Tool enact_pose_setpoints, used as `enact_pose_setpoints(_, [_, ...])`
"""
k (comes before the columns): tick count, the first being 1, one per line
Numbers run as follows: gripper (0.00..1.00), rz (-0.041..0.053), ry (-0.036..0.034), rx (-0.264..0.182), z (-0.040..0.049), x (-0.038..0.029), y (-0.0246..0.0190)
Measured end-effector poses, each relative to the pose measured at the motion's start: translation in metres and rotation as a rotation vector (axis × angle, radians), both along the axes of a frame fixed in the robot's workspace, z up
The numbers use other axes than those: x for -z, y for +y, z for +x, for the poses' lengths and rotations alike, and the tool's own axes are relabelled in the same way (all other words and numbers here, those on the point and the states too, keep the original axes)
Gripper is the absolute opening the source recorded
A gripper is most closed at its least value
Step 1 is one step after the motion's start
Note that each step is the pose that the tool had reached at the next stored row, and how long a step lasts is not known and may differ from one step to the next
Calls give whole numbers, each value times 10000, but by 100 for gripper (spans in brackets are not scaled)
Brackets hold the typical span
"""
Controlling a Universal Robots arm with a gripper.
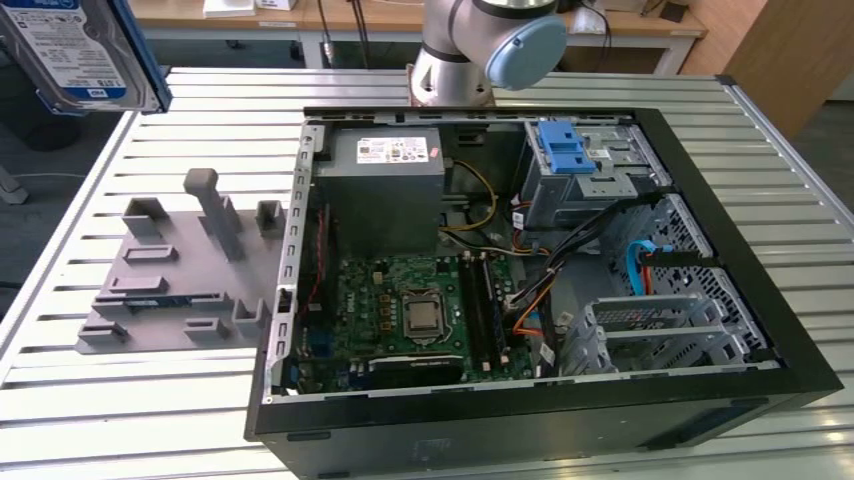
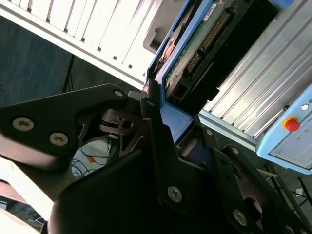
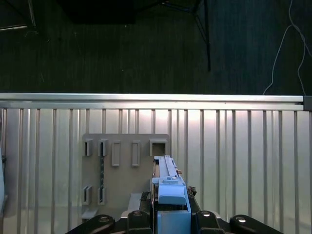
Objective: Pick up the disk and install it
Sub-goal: 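Pick up the disk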
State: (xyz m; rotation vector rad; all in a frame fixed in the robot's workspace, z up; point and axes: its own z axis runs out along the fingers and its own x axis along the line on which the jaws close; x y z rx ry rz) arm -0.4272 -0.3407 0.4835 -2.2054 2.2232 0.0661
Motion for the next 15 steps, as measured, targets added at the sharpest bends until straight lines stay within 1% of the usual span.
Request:
enact_pose_setpoints(2, [36, 1, -1, -1, 14, 1, -24])
enact_pose_setpoints(9, [36, 0, 0, -1, 108, 0, -50])
enact_pose_setpoints(12, [36, 1, 0, -1, 137, 0, -85])
enact_pose_setpoints(15, [36, 0, 0, 0, 157, 0, -140])
